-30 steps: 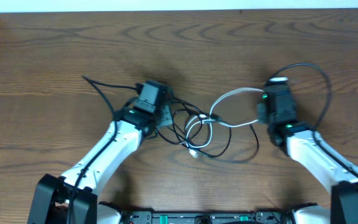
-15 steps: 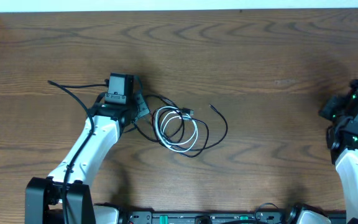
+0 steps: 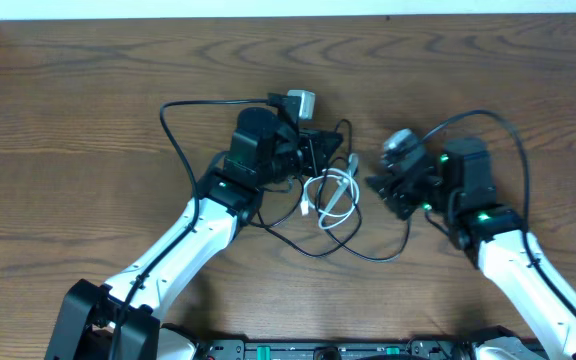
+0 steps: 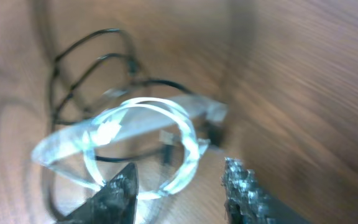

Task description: Untangle cables

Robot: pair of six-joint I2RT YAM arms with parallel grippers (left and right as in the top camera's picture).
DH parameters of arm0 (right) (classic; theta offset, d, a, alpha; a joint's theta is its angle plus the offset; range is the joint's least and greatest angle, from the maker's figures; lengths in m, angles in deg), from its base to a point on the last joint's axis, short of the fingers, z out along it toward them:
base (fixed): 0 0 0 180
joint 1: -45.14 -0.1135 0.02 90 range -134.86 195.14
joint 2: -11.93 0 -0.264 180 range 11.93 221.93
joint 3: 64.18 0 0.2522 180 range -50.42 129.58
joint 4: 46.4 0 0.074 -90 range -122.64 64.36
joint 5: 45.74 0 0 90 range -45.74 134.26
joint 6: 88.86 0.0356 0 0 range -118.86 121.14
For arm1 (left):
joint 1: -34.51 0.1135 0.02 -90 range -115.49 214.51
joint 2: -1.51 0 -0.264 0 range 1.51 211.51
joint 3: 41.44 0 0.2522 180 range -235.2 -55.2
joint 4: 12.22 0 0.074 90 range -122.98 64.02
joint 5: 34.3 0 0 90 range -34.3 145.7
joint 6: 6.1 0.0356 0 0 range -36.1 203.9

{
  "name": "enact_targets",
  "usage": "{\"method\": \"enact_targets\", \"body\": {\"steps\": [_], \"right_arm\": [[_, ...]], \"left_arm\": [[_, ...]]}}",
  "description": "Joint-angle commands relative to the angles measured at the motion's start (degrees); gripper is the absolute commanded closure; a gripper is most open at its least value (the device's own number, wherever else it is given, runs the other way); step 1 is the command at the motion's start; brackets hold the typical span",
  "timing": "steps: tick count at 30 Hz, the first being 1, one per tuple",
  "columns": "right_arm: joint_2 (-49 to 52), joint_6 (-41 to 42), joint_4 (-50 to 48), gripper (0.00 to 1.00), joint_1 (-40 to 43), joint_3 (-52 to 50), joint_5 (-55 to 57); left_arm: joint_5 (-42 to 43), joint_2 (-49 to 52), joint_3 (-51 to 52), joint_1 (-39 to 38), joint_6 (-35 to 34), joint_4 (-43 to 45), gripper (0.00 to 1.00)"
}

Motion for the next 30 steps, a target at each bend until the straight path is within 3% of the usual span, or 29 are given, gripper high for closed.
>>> {"method": "enact_targets", "body": {"steps": [1,4,10,12,14,15,19,30], "right_arm": [[0.11,-4.11,-0.04,0.50,-5.97,0.17,-1.18],[0.11,-4.11,-0.02,0.44,-10.34,0.17,-1.16],[1.18,-1.07,-0.04,0.44,-13.22,0.17,2.86],[1.95,5.97,-0.07,0.44,-13.20,0.17,9.66],[2.54,20.46,0.26,0.48,-13.20,0.17,20.31],[2.75,33.07,0.72,0.50,-13.20,0.17,25.77],[3.10,59.19,-0.15,0.59,-13.22,0.17,27.08],[3.10,75.06,-2.73,0.54,-13.20,0.17,17.88]], "left_arm": [[-0.24,-0.76,-0.42,-1.22,-3.74,1.25,0.93],[-0.22,-0.76,-0.42,-1.38,-3.72,1.22,0.93],[-0.20,-0.74,-0.42,-1.38,-3.72,1.16,0.93],[-0.20,-0.76,-0.42,-1.38,-3.69,0.94,0.93],[-0.20,-0.76,-0.42,-1.38,-3.69,0.02,0.93],[-0.24,-0.74,-0.42,-1.38,-3.67,-0.55,0.93],[-1.70,-0.72,-0.42,-1.38,-3.67,-1.97,0.92],[-0.46,-0.72,-0.42,-1.38,-3.72,-1.09,0.93]]}}
